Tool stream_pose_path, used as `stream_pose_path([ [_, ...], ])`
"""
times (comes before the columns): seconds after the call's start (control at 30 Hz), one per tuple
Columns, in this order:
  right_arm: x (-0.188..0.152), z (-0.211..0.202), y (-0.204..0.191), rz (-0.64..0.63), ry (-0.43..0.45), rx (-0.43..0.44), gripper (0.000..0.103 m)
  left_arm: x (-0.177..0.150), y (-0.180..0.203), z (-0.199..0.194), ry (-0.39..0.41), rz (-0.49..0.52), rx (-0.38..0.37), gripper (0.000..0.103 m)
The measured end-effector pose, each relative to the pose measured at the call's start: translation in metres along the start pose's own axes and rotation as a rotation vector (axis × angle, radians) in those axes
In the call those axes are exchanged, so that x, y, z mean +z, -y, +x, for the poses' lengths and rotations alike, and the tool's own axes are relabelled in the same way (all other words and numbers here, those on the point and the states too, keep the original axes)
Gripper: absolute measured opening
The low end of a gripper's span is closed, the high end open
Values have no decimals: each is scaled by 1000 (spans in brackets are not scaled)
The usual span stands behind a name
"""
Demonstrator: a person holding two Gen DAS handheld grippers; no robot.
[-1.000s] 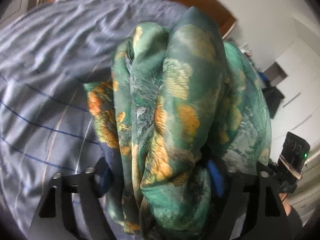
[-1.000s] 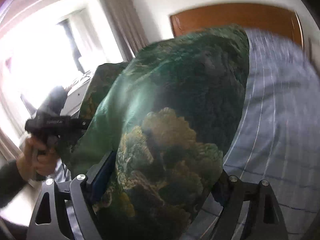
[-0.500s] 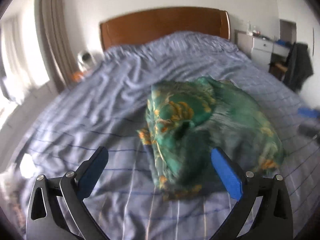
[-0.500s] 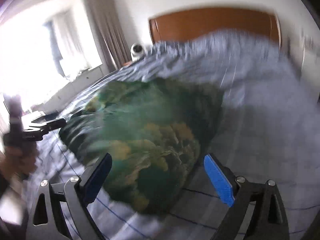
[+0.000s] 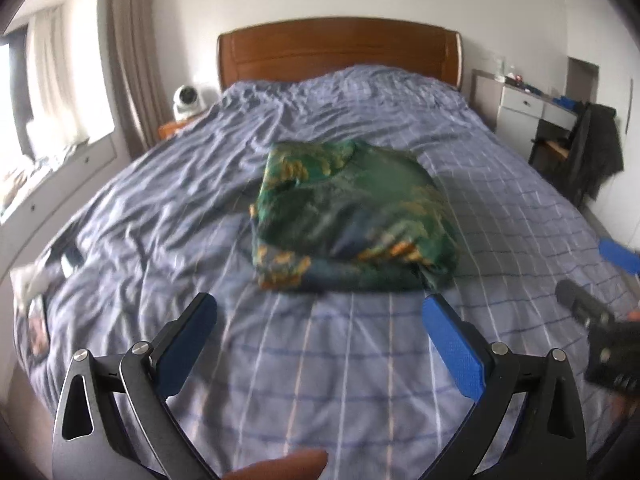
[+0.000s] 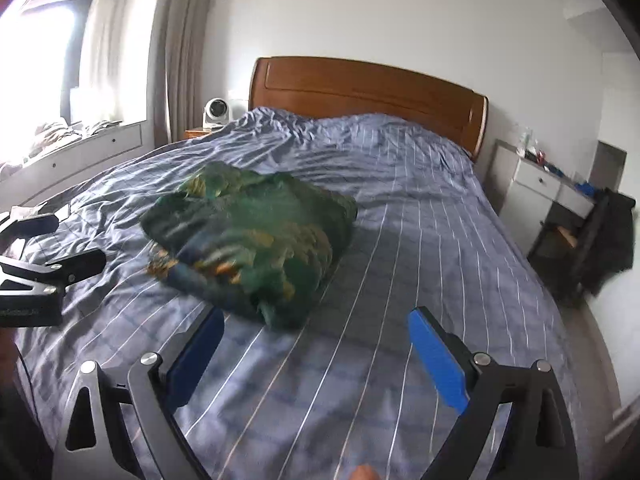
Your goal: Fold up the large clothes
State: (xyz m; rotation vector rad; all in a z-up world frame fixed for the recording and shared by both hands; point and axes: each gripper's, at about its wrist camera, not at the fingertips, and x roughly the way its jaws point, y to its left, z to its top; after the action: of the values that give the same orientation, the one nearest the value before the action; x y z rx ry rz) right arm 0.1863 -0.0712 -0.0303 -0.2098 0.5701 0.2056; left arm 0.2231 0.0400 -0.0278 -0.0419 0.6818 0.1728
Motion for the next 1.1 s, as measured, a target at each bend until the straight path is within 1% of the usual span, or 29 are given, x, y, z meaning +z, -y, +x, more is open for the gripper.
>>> stream_pose_path([
  [0.13,-20,-21,-2,43,-59,-15,95,-12,5,-18,0,-17,22,102],
  [0.17,-24,-26,-2,61,-64,-6,95,-15,6,-23,1,-20,25,103],
  [0.27,-32,-34,-4,89,-87,21,95,-21,12,-39,18,-9,76,103],
  [0.33,-35,-40,-7,79,-94,25,95,-24,15,-45,24,7,68,103],
  [0.43,-37,-46,-12,67,-97,36,95,-25,17,-53,-9,8,34,103],
  [0.5,-37,-50,-14,67,-97,49,95,-26,17,-57,-10,6,28,103],
  [0.57,-36,-54,-15,64,-97,58,95,-26,18,-61,-4,11,38,103],
  [0.67,-32,-59,-17,47,-97,36,95,-26,19,-64,3,13,47,103],
  [0.93,-27,-74,-19,40,-86,-1,95,-28,19,-63,-1,9,27,103],
  [1.1,-31,-74,-16,43,-94,-17,95,-33,23,-67,27,15,20,103],
])
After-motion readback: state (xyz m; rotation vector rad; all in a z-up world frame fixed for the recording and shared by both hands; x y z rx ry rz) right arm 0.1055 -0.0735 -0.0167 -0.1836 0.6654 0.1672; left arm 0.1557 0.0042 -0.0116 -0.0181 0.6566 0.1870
